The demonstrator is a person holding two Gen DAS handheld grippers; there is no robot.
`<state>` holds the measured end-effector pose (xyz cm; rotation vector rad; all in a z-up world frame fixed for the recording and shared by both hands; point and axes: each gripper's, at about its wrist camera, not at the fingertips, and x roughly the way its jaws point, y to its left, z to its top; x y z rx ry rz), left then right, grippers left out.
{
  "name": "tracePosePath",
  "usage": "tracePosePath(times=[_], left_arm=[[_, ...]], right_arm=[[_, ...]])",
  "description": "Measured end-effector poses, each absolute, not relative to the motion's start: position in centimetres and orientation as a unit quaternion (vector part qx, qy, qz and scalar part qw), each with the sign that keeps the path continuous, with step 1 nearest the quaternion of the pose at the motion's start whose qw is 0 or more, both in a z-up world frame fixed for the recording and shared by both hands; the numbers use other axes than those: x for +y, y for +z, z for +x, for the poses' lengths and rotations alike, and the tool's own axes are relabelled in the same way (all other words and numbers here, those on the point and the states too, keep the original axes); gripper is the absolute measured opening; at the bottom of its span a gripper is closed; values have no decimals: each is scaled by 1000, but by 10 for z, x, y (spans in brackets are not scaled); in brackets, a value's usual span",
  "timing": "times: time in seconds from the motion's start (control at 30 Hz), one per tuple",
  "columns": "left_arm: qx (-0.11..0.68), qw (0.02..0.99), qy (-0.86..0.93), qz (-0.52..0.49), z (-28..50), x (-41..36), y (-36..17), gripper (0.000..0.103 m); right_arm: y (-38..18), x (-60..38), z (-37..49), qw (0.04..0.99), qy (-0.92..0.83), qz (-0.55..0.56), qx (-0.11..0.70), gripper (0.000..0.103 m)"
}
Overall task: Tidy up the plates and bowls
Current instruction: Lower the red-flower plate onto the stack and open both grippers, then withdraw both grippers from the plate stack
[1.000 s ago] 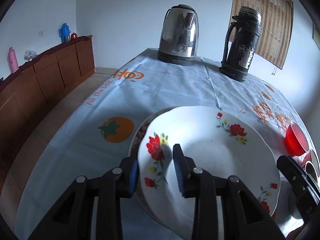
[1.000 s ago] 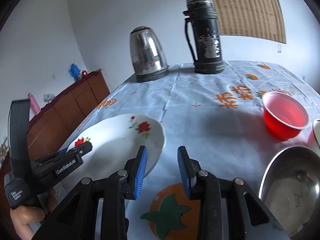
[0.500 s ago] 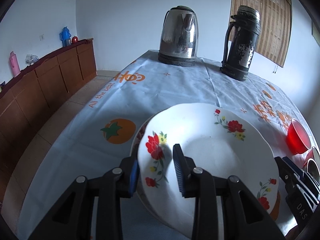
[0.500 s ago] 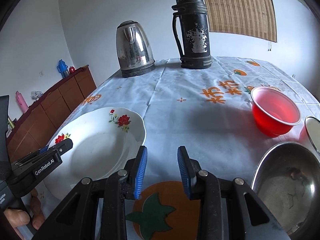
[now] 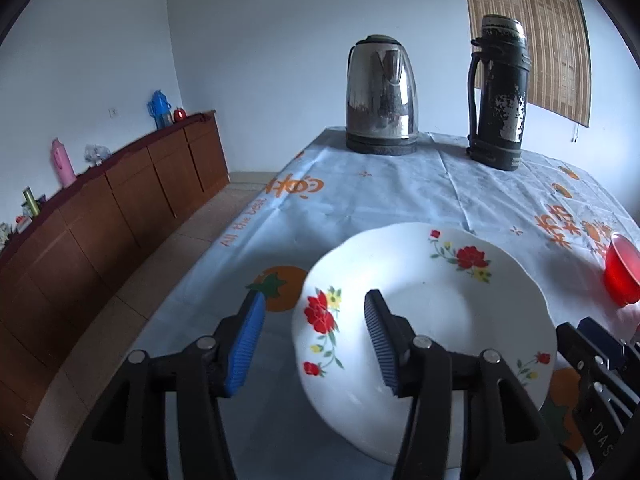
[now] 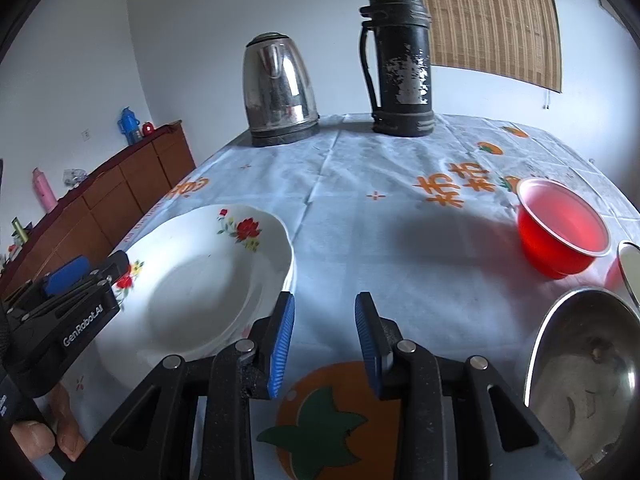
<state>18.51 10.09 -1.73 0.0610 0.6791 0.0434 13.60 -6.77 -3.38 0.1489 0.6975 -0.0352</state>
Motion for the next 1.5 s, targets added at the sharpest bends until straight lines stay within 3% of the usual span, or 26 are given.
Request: tracePosePath(times=[0.2, 0.37, 0.5, 0.83, 1.1, 1.5], left_arm=[[326, 944, 28, 37, 183, 101, -16, 54], [315, 948, 26, 31, 181, 103, -15, 69], [294, 955, 34, 22, 179, 111, -9, 78], [281, 944, 163, -49, 180, 179, -7, 79], [282, 942, 174, -52, 178, 179, -14, 79], [284, 947, 116, -97, 155, 162, -22, 83]], right_arm=[[-34, -72, 135, 937, -21, 85, 339, 34], [-20, -76, 121, 954, -34, 85, 286, 35], [-13, -79, 114, 962, -49, 84, 256, 63], [-22, -76, 127, 950, -53, 66, 301, 63], [-27, -71, 134, 944, -42, 53, 323, 63], [-3, -94, 102, 964, -82, 91, 235, 63]])
